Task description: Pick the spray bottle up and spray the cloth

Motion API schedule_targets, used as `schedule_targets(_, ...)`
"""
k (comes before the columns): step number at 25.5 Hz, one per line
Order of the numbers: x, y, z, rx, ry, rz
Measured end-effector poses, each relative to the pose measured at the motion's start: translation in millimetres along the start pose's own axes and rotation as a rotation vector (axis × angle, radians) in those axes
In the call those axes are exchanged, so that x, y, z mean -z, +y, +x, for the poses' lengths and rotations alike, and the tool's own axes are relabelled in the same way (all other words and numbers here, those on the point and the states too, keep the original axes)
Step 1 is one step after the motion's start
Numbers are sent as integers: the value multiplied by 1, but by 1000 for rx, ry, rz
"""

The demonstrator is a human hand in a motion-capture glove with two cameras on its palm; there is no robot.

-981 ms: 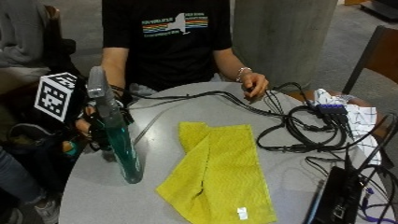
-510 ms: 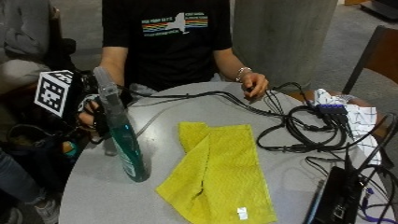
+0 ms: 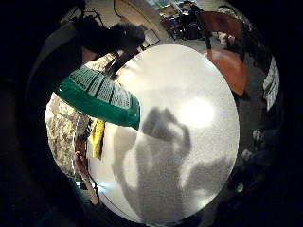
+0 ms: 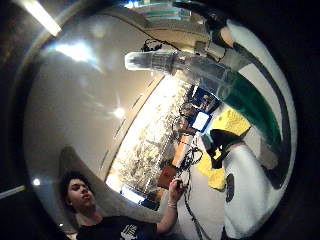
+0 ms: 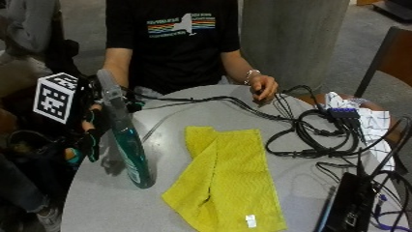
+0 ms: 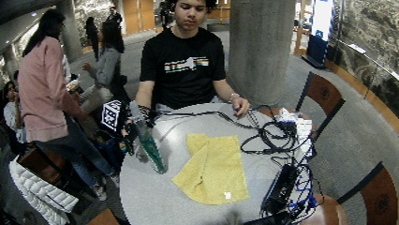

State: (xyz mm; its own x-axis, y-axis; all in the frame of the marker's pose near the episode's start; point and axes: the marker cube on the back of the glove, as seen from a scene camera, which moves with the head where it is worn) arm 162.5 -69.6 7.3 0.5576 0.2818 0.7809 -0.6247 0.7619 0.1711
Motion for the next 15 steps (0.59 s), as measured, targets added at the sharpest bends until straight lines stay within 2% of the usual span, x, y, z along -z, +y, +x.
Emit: schedule_targets(15, -16, -19, 1, -130, -15, -120)
